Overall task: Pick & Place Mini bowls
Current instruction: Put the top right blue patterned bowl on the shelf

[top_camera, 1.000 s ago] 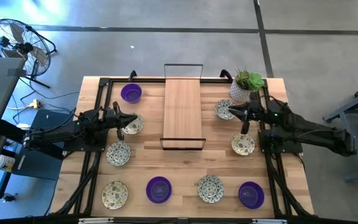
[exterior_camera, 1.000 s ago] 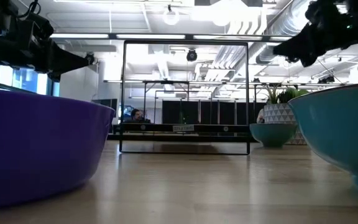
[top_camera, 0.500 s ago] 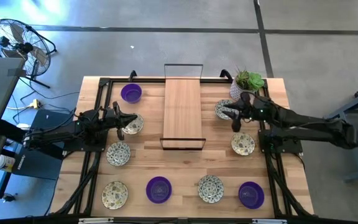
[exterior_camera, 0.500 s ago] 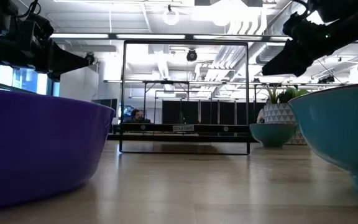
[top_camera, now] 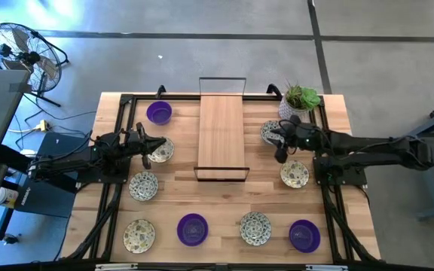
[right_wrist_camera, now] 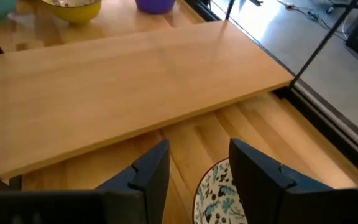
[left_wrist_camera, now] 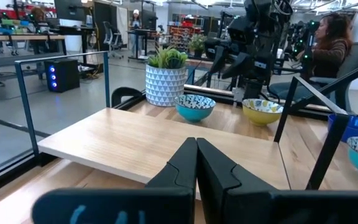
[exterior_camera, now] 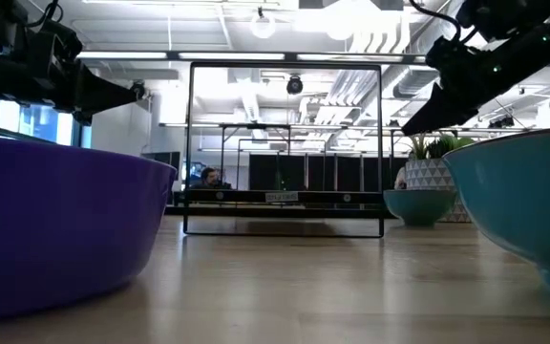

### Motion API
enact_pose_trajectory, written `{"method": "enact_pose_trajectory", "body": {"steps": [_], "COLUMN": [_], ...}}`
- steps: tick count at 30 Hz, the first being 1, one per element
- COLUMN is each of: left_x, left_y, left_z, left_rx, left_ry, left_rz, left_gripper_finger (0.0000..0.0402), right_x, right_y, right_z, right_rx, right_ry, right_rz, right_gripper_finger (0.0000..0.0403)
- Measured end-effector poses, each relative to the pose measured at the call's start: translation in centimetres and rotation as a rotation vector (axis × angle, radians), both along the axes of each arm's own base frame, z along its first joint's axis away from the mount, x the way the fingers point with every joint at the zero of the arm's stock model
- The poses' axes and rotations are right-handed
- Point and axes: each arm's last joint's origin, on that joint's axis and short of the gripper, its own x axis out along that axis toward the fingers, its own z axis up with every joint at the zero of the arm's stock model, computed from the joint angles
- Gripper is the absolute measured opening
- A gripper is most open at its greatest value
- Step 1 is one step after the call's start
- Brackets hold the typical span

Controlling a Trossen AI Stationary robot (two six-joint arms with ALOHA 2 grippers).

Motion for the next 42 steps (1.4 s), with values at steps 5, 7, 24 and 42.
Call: {"method": "enact_pose_trajectory", "body": {"steps": [5, 7, 24, 42], "left_x": [0.0, 0.0, 0.0, 0.0], "left_y": [0.0, 0.1, 0.0, 0.0], "left_z": [0.0, 0.0, 0.0, 0.0], "left_rx": [0.035, 0.042, 0.042, 0.041], "left_ry": [0.010, 0.012, 0.013, 0.016], "left_rz": [0.017, 0.020, 0.015, 0.014], "left_gripper_finger": [0.0000, 0.0000, 0.0000, 0.0000], "right_x": [0.3, 0.4, 3.9, 4.7], "right_y": [0.1, 0.0, -1.0, -1.3], "right_z": [-0.5, -0.6, 0.0, -3.9], "right_rx": [0.014, 0.007, 0.033, 0.028], "right_ry": [0.026, 0.038, 0.488, 0.783], "right_rz": [-0.009, -0.025, -0.048, 0.008], "right_gripper_finger": [0.0154, 0.0154, 0.0206, 0.0176]}}
